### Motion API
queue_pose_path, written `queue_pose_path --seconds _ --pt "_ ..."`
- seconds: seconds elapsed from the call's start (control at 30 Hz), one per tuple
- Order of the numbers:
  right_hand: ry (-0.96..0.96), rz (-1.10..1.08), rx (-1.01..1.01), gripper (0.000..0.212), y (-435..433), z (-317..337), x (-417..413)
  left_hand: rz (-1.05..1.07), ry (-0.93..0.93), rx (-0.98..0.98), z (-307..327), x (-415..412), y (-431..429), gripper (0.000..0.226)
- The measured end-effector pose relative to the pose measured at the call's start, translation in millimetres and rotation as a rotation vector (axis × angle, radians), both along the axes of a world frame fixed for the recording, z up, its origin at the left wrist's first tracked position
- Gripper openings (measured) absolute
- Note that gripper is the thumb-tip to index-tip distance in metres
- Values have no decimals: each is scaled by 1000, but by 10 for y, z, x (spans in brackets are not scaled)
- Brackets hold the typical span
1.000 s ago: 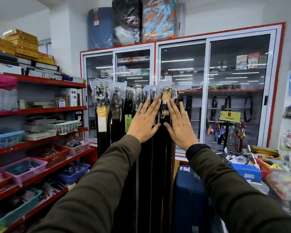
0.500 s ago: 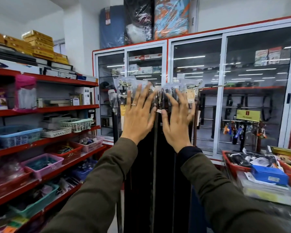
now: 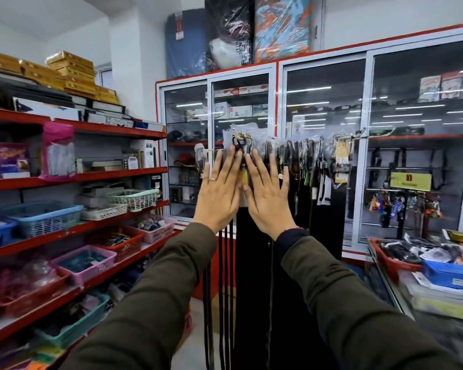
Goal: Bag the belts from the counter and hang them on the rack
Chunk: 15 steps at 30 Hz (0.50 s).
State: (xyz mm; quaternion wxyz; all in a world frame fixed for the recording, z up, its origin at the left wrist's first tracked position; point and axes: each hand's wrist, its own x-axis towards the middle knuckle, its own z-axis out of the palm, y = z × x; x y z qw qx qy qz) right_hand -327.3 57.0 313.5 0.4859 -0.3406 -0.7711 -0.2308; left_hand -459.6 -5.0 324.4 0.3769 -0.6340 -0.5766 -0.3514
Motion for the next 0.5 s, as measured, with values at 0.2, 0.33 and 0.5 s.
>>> queue_pose_path --seconds 0.2,0.33,0.5 --pt "-55 -98 -117 63 63 46 14 4 -38 -110 30 16 175 68" --pt "-56 -101 -149 60 6 -39 115 31 -63 -87 -58 89 154 66" --pt "-43 -55 -138 60 -245 -293 565 83 -91 -23 -183 384 -32 67"
